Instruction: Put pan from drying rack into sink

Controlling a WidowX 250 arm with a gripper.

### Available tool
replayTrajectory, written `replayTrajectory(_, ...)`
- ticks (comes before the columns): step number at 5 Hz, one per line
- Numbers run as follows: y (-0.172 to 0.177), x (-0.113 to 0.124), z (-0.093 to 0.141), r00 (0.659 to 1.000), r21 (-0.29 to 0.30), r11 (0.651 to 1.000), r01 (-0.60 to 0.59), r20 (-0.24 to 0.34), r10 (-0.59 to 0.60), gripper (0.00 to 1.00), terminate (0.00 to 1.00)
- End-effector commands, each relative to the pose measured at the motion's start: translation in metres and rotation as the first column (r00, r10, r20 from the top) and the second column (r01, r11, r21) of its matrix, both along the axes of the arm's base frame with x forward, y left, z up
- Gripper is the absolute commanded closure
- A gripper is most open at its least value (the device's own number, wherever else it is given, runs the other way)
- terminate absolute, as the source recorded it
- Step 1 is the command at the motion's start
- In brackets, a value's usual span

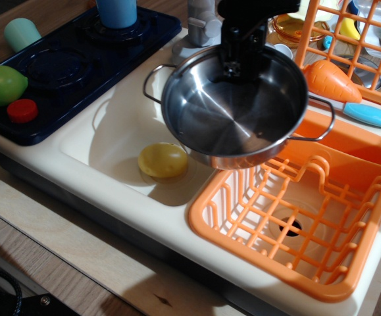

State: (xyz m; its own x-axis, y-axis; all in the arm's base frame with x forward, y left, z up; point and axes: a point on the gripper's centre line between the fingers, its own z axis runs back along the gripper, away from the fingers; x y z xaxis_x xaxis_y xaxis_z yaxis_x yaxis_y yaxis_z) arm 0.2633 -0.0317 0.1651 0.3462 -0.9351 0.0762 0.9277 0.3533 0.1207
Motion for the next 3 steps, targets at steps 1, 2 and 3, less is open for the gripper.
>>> replayTrajectory(1, 0.028, -0.012, 0.015, 0.990, 0.074, 0.996, 0.040, 0.136, -0.050, 1.00, 0.00)
replayTrajectory(2, 0.043, -0.015, 0.001, 0.974, 0.103, 0.992, 0.069, 0.210, -0.090, 1.00, 0.00)
replayTrajectory(3, 0.050, -0.008, -0.015, 0.968, 0.082, 0.994, 0.079, 0.234, -0.096, 1.00, 0.00)
